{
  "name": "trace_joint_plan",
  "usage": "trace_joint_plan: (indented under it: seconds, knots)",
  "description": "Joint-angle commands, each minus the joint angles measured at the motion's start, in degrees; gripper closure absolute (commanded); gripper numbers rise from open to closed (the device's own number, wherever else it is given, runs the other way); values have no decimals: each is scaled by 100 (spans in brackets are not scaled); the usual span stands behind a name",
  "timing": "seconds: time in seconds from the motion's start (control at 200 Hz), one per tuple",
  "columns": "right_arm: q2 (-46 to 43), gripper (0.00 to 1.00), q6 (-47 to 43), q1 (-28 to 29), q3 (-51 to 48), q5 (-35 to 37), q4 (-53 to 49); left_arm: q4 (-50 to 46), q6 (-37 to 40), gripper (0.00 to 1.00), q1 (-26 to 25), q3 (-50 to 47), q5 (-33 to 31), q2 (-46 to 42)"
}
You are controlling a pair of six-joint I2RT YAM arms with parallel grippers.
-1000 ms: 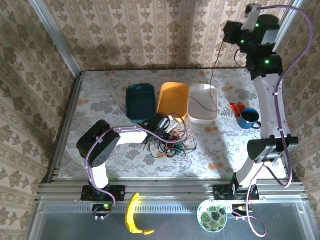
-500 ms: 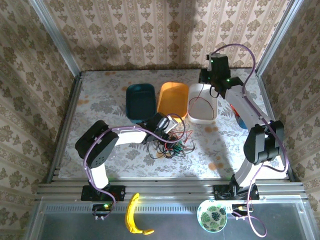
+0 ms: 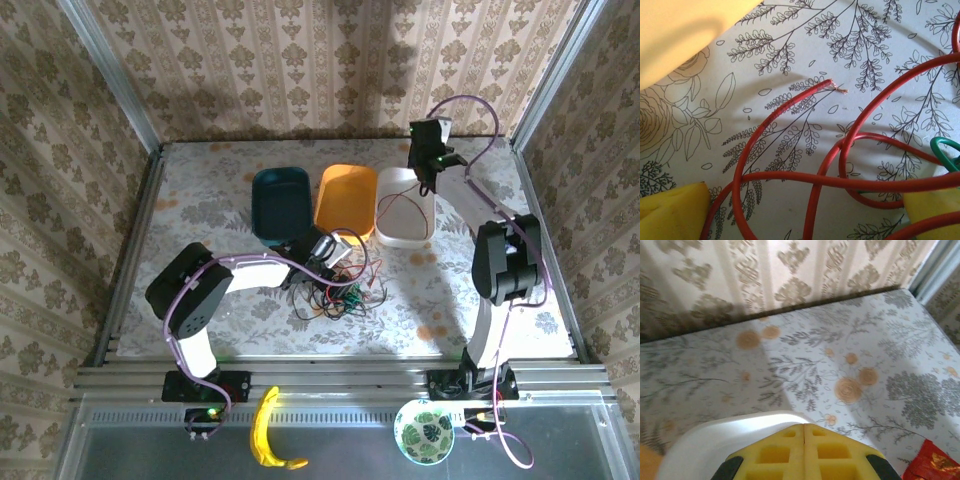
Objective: Untangle the cables
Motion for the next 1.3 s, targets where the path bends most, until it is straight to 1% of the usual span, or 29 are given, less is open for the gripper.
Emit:
trace_joint_plan:
  seconds: [0.0,0.19,0.38,0.45,0.475,0.54,0.605,0.645,0.7,0.715,0.72,0.755,0.865,0.87,0.875,0.88,0.885,0.89,0.905,1.03,1.1,1.155,1.205,1.295]
  knots:
    - [318,100,131,190,298,685,-460,-604,95,0,85,-146,-92,-53]
    - [749,100,215,316,358,193,-867,-665,73,0,81,-66,-74,13]
    - [927,100,381,330,117,-349,-948,-692,74,0,79,-5,-52,44]
    - [972,100,339,332,57,-651,-914,-701,90,0,81,17,-40,66]
    - [972,96,317,326,37,-755,-889,-705,99,0,84,37,-31,69]
    - [951,77,342,319,0,-923,-845,-707,112,0,80,64,-30,97]
    - [847,58,412,320,-53,-947,-735,-718,126,0,92,105,-4,118]
    - [738,50,400,316,-122,-1015,-604,-740,135,0,92,140,5,138]
    - [552,42,387,309,-228,-1042,-400,-762,135,0,88,178,10,157]
    - [507,33,386,311,-244,-1049,-355,-762,138,0,88,180,16,158]
    - [487,32,386,314,-250,-1050,-338,-767,141,0,88,180,15,158]
    - [389,29,361,308,-282,-1052,-252,-766,150,0,88,189,14,171]
    - [194,26,258,267,-215,-1024,-271,-762,168,0,92,213,31,198]
    - [186,25,252,261,-210,-1024,-274,-762,169,0,90,214,31,200]
    - [177,18,249,258,-207,-1020,-279,-762,170,0,89,215,32,201]
    - [168,14,243,261,-210,-1022,-278,-762,170,0,88,215,36,202]
    - [159,7,240,258,-212,-1014,-277,-762,170,0,88,215,34,202]
    - [151,3,229,261,-217,-1015,-277,-762,170,0,88,211,33,202]
    - [126,0,204,256,-220,-1007,-269,-762,174,0,92,213,24,202]
    - [-114,0,-78,221,-284,-1112,-312,-762,187,0,88,223,58,224]
    - [-345,1,-244,226,-387,-1355,-424,-754,210,0,88,210,62,220]
    - [-701,3,-289,238,-640,-1728,-406,-754,231,0,88,213,67,220]
    - [-1094,6,-302,269,-981,-2251,-391,-745,239,0,96,208,91,211]
    - [-1839,16,-303,406,-1701,-3214,-471,-727,244,0,103,198,152,187]
